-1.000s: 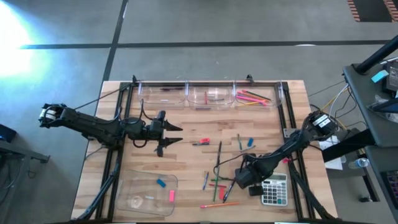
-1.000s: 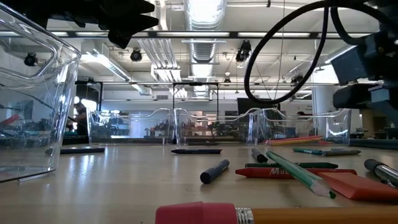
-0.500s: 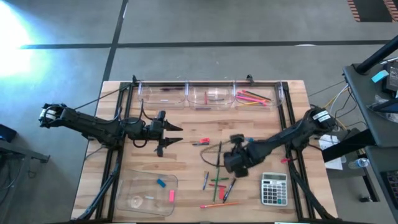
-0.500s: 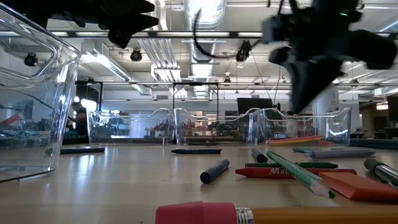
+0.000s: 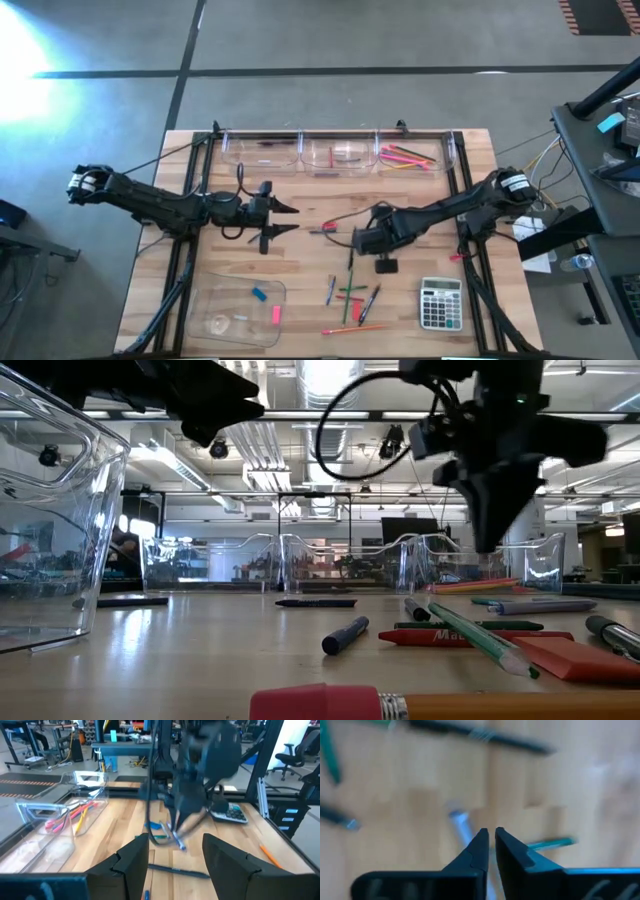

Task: Sort crayons/erasers/pens/pencils in bins
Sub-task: Put the gray pen into the top left transparent bin

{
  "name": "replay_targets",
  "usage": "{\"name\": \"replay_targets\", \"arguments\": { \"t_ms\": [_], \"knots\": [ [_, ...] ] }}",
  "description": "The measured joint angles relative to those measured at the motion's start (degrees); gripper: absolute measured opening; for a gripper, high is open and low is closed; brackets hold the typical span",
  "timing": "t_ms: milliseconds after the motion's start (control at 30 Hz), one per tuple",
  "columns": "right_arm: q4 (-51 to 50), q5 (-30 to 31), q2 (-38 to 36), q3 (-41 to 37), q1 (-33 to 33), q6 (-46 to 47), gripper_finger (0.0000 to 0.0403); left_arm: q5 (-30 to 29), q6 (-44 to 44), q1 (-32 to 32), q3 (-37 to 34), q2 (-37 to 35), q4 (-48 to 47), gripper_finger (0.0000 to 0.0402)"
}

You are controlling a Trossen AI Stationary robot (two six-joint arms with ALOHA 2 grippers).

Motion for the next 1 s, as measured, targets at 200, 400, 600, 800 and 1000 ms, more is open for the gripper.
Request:
{"name": "replay_targets", "arguments": {
  "t_ms": [200,400,600,800,1000],
  "knots": [
    [2.42,-8.67,0.21,-5.42,0.18,0.76,0.0071,0.00,0.01,0.00,0.73,0.94,-0.14,0.0172],
    [6.06,-8.77,0.20,-8.99,0.35,-0.02,0.0121,0.00,0.01,0.00,1.12,2.05,-0.09,0.0172],
    [11.46,-8.43,0.20,-12.30,0.34,-1.49,0.0138,0.00,0.01,0.00,1.16,2.35,-0.11,0.0172],
    [12.38,-6.98,0.02,-14.69,0.22,-0.77,0.0121,0.00,0.01,0.00,1.16,2.32,-0.12,0.0172],
    [13.13,-7.54,-0.04,-15.97,0.24,-0.83,0.0079,0.00,0.01,0.00,1.16,2.30,-0.12,0.0172]
  ]
}}
